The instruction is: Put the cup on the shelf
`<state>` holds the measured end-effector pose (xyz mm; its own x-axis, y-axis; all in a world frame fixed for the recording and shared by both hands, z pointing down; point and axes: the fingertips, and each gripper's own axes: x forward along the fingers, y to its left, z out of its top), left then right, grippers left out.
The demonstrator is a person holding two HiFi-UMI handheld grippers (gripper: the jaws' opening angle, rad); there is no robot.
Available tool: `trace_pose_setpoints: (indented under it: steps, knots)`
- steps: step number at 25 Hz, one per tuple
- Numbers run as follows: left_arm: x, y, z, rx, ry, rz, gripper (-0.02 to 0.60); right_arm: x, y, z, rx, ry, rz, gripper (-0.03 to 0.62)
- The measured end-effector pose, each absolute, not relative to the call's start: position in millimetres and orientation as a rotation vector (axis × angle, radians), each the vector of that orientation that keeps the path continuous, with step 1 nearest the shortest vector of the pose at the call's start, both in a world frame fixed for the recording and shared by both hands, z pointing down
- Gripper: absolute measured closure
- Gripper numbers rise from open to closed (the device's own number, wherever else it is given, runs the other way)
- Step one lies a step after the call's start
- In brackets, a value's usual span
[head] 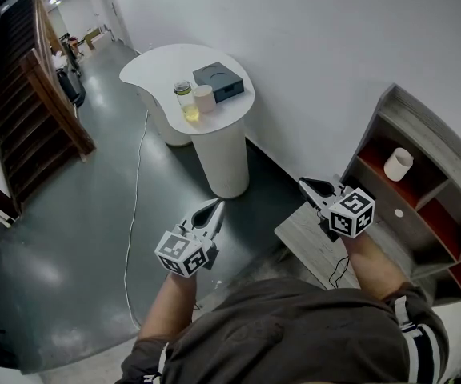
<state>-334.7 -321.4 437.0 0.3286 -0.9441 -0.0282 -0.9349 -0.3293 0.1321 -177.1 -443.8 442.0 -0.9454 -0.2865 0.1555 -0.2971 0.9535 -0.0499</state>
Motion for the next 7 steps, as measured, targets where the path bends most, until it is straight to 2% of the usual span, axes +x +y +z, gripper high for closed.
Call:
trace_pose_setpoints:
  steps: [7]
  knots:
    - [-332.0, -322.7, 437.9, 2.487, -1.757, -0.155, 0.578, -175.2, -444.1, 443.6, 0.446, -2.958, 0.108, 0.605]
